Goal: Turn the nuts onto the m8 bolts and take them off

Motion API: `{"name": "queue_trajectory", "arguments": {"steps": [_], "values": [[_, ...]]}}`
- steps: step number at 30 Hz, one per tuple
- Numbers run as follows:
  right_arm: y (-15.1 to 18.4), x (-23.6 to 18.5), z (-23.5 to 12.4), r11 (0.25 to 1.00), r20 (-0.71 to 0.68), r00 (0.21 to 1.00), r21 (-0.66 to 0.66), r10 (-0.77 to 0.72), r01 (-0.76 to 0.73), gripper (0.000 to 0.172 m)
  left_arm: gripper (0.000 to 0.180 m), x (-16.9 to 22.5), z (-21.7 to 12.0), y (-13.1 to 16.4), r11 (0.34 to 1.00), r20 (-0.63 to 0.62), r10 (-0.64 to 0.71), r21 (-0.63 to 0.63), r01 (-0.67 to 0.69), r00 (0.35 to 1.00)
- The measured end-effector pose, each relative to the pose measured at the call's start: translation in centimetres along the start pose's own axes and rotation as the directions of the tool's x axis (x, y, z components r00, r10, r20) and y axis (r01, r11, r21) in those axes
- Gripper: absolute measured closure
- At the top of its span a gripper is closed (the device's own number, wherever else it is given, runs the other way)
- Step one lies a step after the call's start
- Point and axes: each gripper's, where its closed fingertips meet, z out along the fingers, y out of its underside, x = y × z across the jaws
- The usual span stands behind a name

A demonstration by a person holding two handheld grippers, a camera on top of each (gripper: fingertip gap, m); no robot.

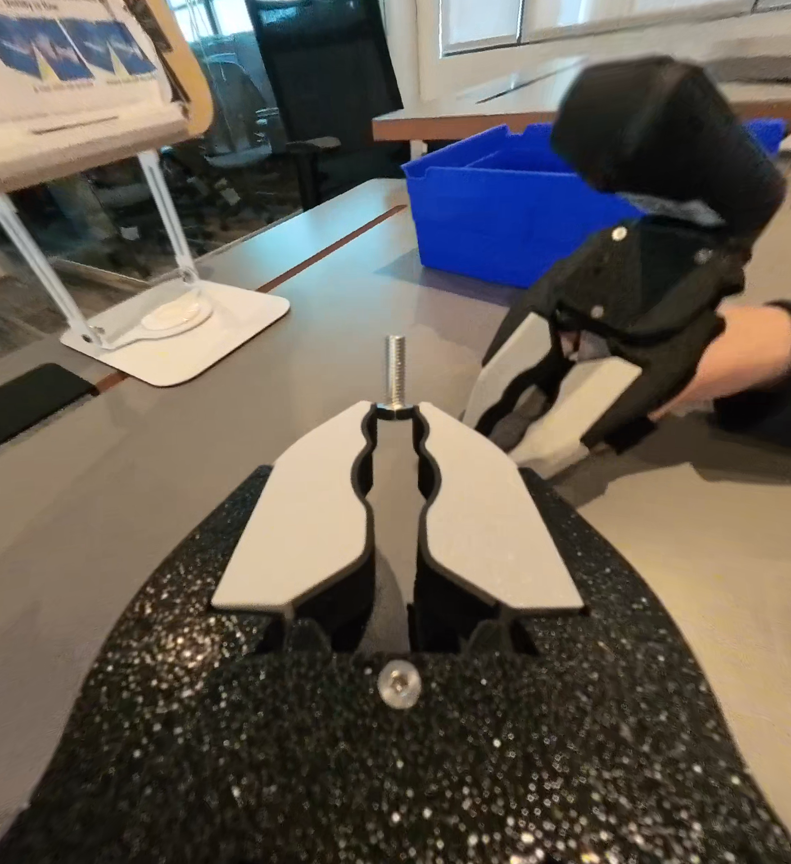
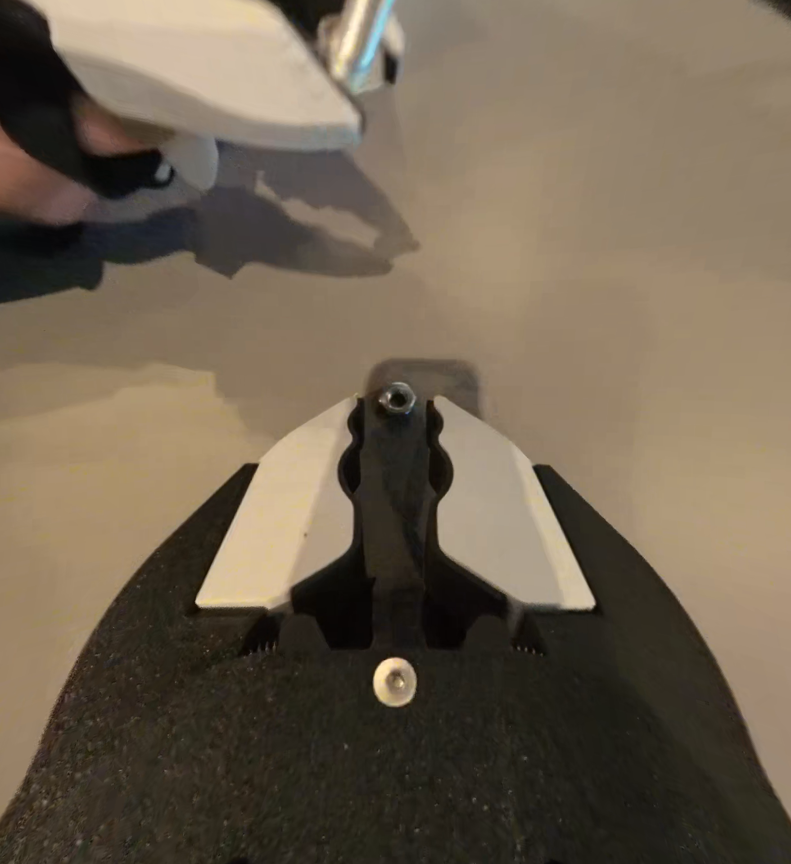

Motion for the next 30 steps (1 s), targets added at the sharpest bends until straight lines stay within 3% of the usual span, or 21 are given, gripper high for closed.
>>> {"name": "queue_trajectory", "arguments": {"steps": [15, 22, 27, 30], "values": [[-0.3, 0.9, 0.9, 1.000, -0.033, 0.999, -0.023, -0.004, 0.004, 0.156, 0.167, -2.9, 2.3, 2.3, 0.995, 0.008, -0.036, -0.089, 0.036, 0.999], [-3.5, 3.1, -1.4, 0.988, -0.093, 0.996, 0.152, 0.015, 0.000, 0.156, 0.167, -3.2, 2.4, 2.9, 0.993, -0.002, -0.029, -0.113, 0.028, 1.000], [-7.8, 3.8, -3.6, 0.936, -0.073, 0.997, 0.353, 0.018, 0.009, 0.157, 0.167, -2.9, 2.3, 3.5, 0.989, -0.027, -0.042, -0.140, 0.038, 0.999], [-8.4, 2.9, -4.1, 0.896, -0.028, 0.999, 0.443, -0.035, 0.044, 0.157, 0.167, -2.3, 2.3, 3.5, 0.989, -0.057, -0.024, -0.144, 0.016, 0.998]]}}
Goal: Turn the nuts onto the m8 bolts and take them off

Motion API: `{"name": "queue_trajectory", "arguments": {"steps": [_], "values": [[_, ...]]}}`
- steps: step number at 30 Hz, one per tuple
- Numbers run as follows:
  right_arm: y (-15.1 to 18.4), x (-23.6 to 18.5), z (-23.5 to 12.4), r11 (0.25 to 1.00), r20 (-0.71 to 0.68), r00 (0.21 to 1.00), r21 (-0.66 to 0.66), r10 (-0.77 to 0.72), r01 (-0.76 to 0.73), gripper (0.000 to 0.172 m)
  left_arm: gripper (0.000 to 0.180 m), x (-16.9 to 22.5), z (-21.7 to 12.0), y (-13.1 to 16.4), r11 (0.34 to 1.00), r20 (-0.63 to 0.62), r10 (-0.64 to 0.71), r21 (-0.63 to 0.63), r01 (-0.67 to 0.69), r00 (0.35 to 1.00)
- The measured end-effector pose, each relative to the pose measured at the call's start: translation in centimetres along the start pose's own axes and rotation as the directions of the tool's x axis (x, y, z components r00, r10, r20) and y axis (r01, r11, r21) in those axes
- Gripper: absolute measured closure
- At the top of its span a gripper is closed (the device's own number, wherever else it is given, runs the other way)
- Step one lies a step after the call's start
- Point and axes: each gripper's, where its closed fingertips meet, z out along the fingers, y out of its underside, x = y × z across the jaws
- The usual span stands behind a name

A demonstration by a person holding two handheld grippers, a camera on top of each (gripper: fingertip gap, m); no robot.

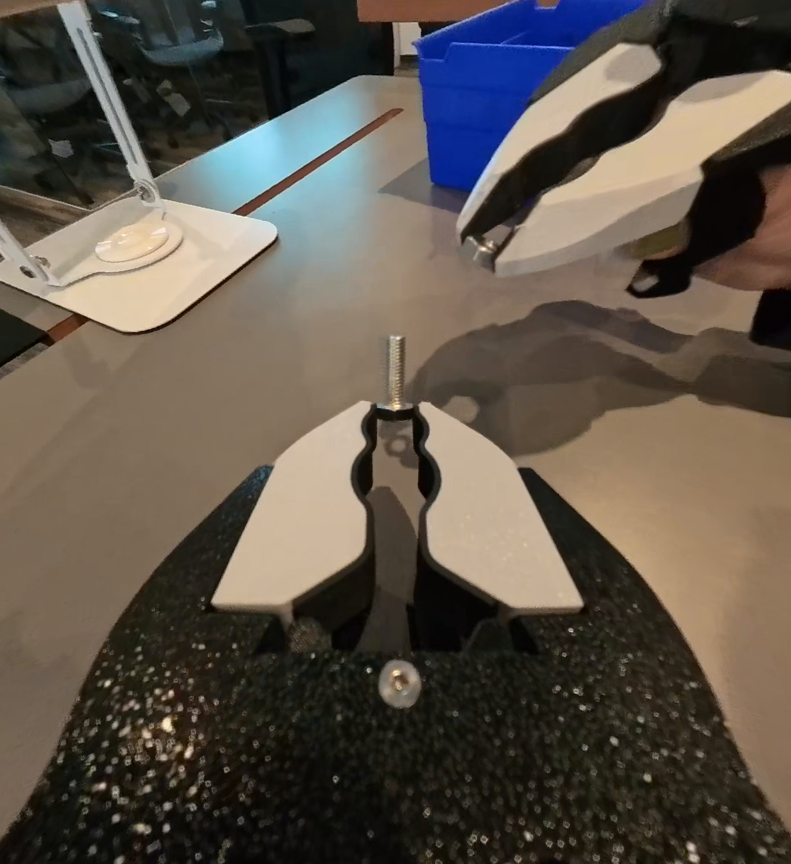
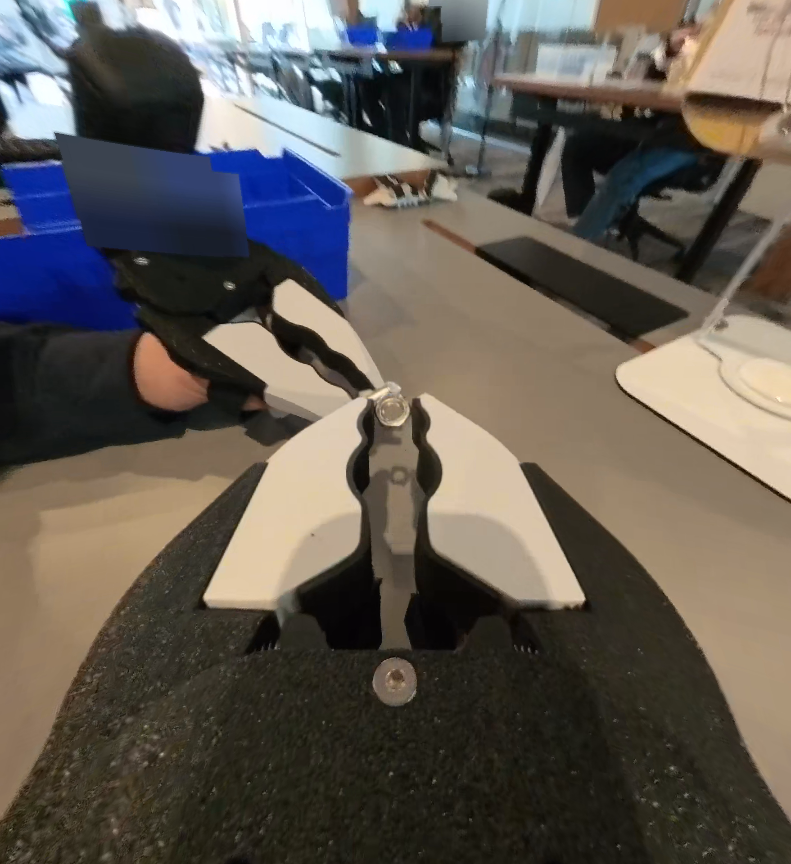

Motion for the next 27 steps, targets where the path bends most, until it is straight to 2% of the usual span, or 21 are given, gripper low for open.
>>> {"name": "queue_trajectory", "arguments": {"steps": [4, 8, 10, 13, 17, 27], "values": [[-0.8, -2.3, -1.3, 0.989, 0.147, 0.988, 0.146, -0.046, 0.024, 0.157, 0.167, 2.3, -0.1, -0.6, 0.997, -0.142, 0.071, 0.051, -0.064, 0.987], [-1.6, -3.5, -2.8, 0.977, 0.243, 0.967, 0.213, -0.076, 0.023, 0.157, 0.167, 5.1, -0.6, -1.0, 0.986, -0.307, 0.155, 0.110, -0.127, 0.939], [-1.8, -4.1, -3.3, 0.974, 0.286, 0.954, 0.224, -0.091, 0.026, 0.157, 0.167, 6.2, -1.0, -1.0, 0.985, -0.380, 0.162, 0.121, -0.124, 0.911], [-0.9, -5.0, -3.1, 0.984, 0.327, 0.938, 0.169, -0.114, 0.061, 0.157, 0.167, 7.8, -1.8, -1.4, 0.986, -0.506, 0.142, 0.150, -0.075, 0.851], [-0.7, -6.1, -3.2, 0.987, 0.418, 0.905, 0.159, -0.081, 0.015, 0.157, 0.167, 8.1, -2.5, -1.8, 0.982, -0.551, 0.140, 0.183, -0.045, 0.823], [0.1, -6.9, -3.1, 0.994, 0.484, 0.874, 0.110, -0.050, -0.004, 0.157, 0.167, 9.1, -2.9, -1.6, 0.983, -0.609, 0.147, 0.174, -0.050, 0.779]]}}
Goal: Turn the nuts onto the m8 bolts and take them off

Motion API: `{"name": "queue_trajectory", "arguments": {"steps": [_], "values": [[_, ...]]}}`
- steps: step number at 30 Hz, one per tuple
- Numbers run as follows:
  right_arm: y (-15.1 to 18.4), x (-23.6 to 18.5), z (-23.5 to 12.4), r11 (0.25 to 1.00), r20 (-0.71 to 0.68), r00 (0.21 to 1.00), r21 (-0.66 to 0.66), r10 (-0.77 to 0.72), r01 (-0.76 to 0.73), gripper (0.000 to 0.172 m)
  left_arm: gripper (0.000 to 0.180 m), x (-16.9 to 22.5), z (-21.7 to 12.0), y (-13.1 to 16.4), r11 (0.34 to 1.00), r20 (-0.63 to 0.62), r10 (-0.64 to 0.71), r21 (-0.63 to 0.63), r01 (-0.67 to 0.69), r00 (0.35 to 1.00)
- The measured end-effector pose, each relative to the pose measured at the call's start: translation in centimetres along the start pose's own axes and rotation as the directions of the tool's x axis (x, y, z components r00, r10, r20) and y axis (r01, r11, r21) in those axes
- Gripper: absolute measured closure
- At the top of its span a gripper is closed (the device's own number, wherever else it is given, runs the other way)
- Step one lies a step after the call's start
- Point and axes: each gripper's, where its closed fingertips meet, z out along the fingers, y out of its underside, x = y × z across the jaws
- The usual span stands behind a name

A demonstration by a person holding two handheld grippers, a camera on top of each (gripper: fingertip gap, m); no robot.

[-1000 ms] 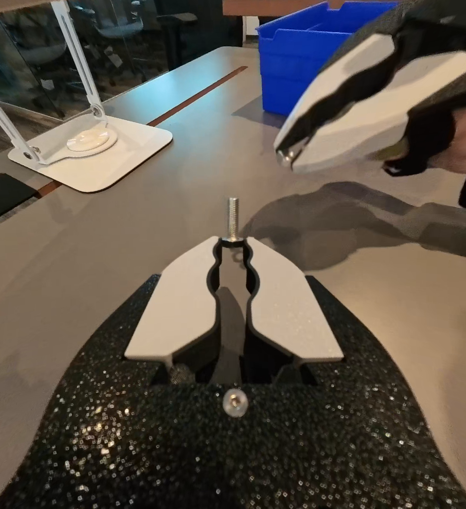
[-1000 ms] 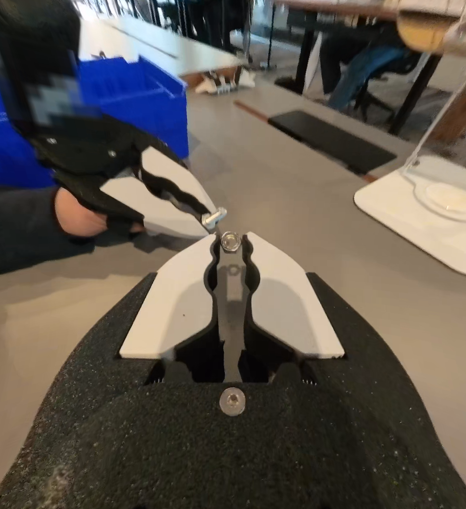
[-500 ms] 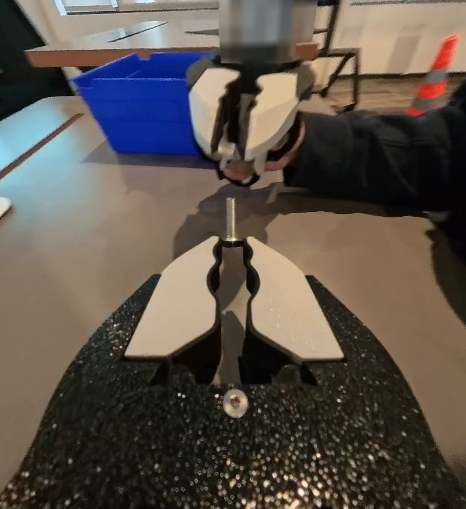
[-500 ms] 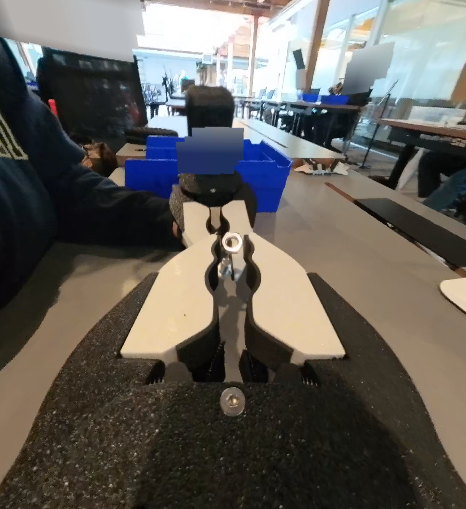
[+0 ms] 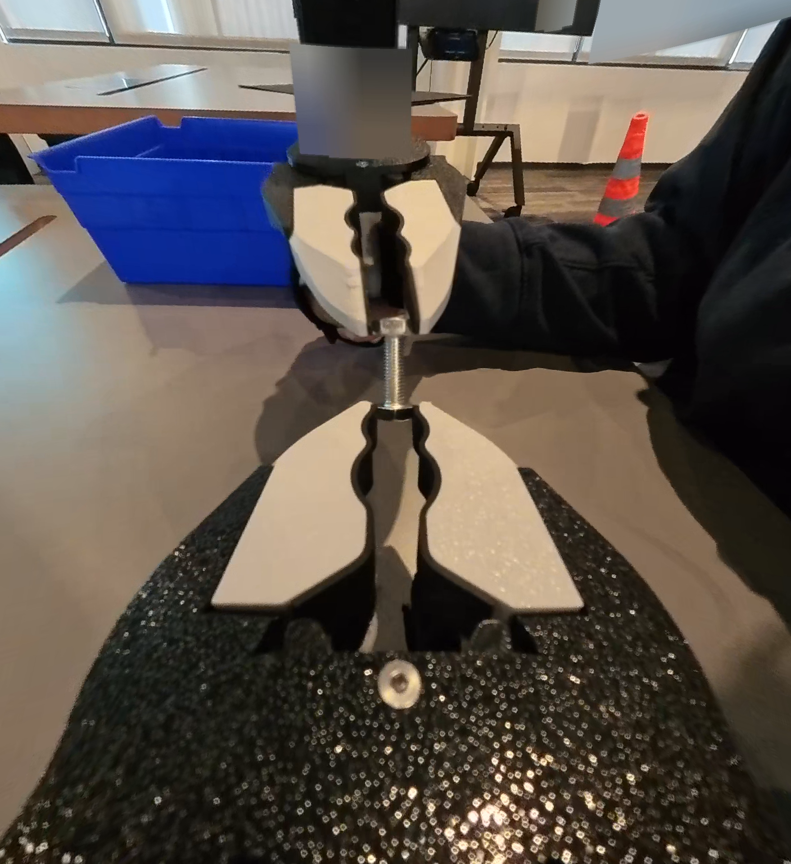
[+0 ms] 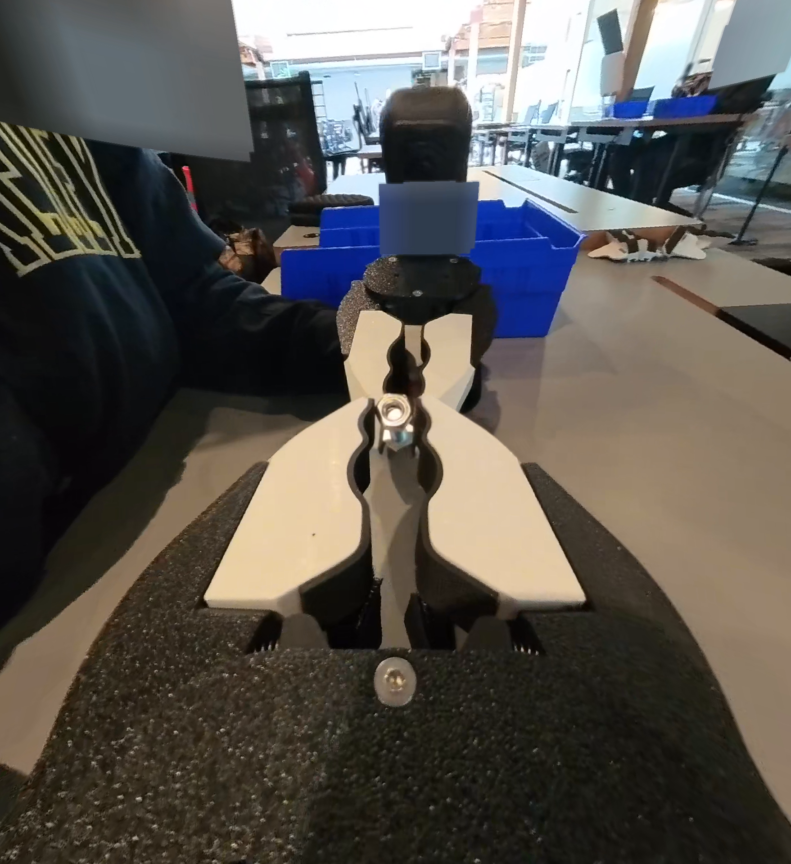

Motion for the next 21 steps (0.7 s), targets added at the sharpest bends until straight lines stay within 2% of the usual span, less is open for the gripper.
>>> {"name": "queue_trajectory", "arguments": {"steps": [7, 11, 17, 21], "values": [[-0.2, -0.1, 0.2, 0.999, 0.019, 1.000, 0.020, 0.025, -0.026, 0.157, 0.167, 0.0, -0.2, -0.3, 1.000, 0.004, 0.006, 0.026, -0.006, 1.000], [-0.6, 0.7, 0.3, 0.999, -0.035, 0.998, 0.034, 0.044, -0.043, 0.157, 0.167, -0.7, -0.5, -0.7, 0.998, 0.054, -0.004, 0.064, 0.000, 0.999], [-0.8, 3.2, 0.4, 0.991, -0.213, 0.968, 0.056, 0.130, -0.120, 0.157, 0.167, -3.0, -0.9, -0.8, 0.998, 0.248, -0.028, 0.064, 0.013, 0.968], [-0.8, 5.1, 0.7, 0.975, -0.364, 0.905, 0.094, 0.220, -0.199, 0.157, 0.167, -4.7, -1.6, -0.6, 1.000, 0.422, -0.006, 0.016, 0.000, 0.907]]}}
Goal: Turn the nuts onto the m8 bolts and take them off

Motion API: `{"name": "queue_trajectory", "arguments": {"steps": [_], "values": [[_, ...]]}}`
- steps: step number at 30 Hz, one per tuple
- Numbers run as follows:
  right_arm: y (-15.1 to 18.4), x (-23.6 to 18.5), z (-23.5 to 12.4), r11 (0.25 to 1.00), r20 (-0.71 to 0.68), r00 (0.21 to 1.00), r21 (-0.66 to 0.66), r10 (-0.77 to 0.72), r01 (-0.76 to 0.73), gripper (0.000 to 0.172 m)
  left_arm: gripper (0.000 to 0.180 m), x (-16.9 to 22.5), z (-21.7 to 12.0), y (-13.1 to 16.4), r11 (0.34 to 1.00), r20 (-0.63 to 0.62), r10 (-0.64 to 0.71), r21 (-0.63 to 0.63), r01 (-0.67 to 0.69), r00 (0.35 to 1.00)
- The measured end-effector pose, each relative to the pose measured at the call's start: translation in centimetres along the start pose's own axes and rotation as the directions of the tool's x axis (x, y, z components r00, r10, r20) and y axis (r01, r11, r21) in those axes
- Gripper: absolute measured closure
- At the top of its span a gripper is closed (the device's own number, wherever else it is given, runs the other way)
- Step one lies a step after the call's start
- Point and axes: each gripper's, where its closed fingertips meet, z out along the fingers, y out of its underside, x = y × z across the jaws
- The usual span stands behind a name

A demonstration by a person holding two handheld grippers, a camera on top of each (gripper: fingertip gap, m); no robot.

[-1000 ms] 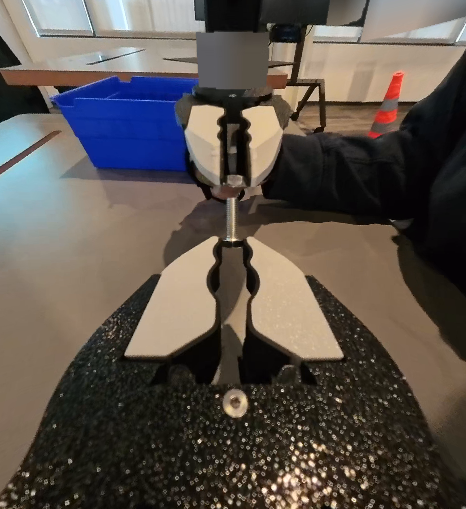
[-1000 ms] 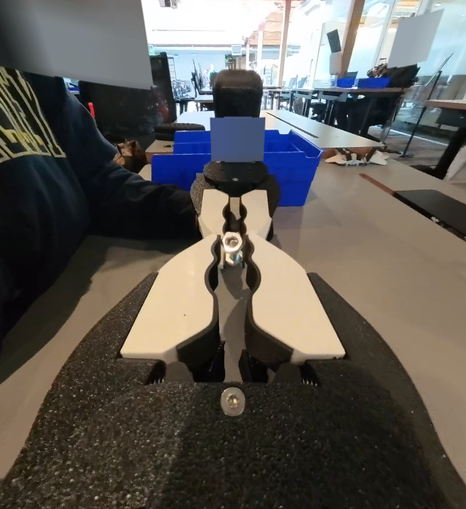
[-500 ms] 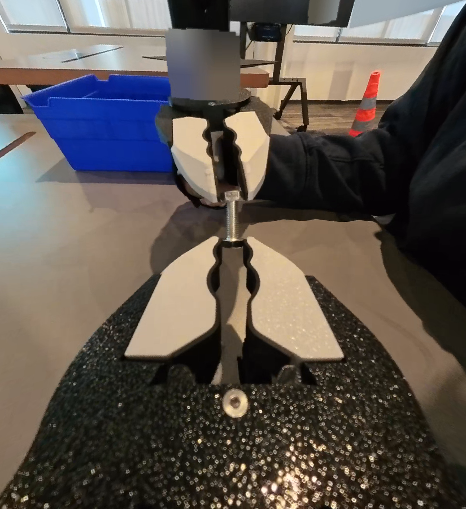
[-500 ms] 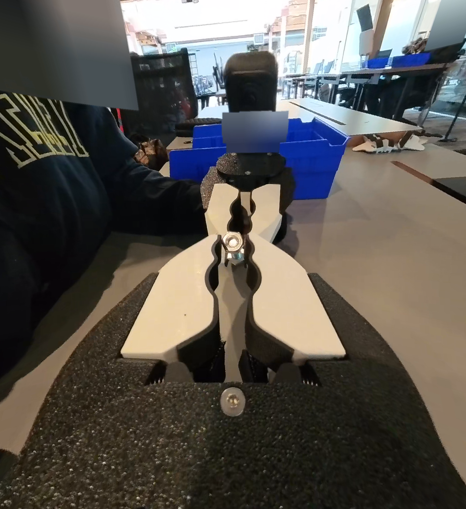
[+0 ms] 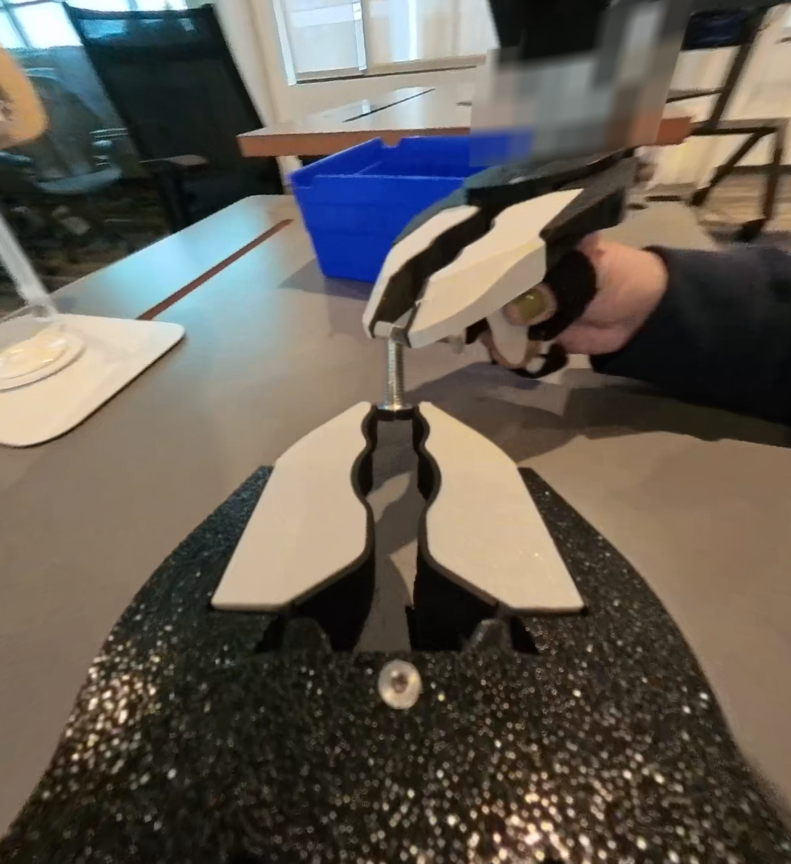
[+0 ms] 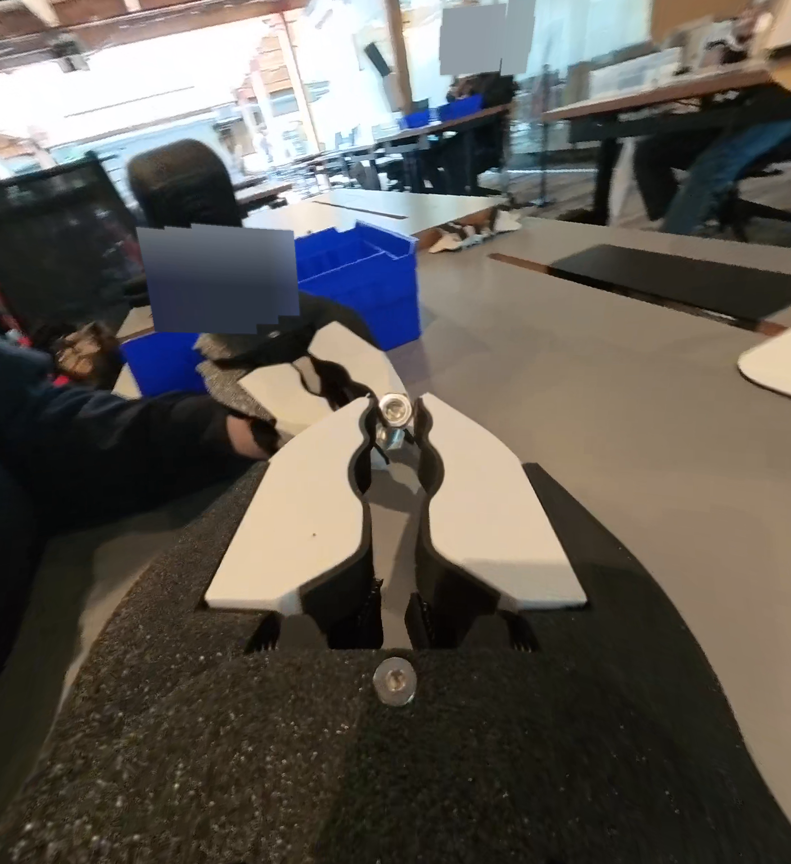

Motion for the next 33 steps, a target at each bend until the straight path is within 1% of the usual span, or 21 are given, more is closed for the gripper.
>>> {"name": "queue_trajectory", "arguments": {"steps": [3, 5, 8, 14, 19, 27, 33], "values": [[-0.19, 0.56, 0.34, 0.998, -0.114, 0.991, 0.011, 0.068, -0.067, 0.157, 0.167, -0.84, -0.01, 0.06, 0.999, 0.113, 0.038, -0.031, -0.034, 0.993], [-0.10, 0.69, 0.38, 0.998, -0.160, 0.985, 0.001, 0.060, -0.061, 0.157, 0.167, -1.02, 0.03, 0.18, 0.997, 0.143, 0.065, -0.052, -0.058, 0.988], [-0.05, 0.62, 0.31, 0.998, -0.164, 0.984, -0.012, 0.064, -0.067, 0.157, 0.167, -0.91, 0.06, 0.20, 0.997, 0.127, 0.064, -0.046, -0.058, 0.990], [0.07, 0.43, 0.18, 0.994, -0.103, 0.989, -0.005, 0.107, -0.108, 0.157, 0.167, -0.55, 0.18, 0.32, 0.999, 0.070, 0.031, -0.026, -0.029, 0.997], [-0.03, 0.27, 0.11, 0.996, -0.090, 0.992, 0.000, 0.093, -0.094, 0.156, 0.167, -0.27, 0.28, 0.24, 1.000, 0.031, -0.005, -0.005, 0.005, 0.999], [0.04, 0.21, 0.09, 0.997, -0.090, 0.993, -0.012, 0.076, -0.077, 0.156, 0.167, -0.16, 0.33, 0.27, 1.000, 0.017, -0.013, -0.002, 0.013, 1.000], [-0.07, 0.03, 0.15, 0.997, -0.080, 0.994, -0.008, 0.070, -0.071, 0.153, 0.167, -0.09, 0.37, 0.28, 1.000, 0.013, -0.014, -0.003, 0.014, 1.000]]}}
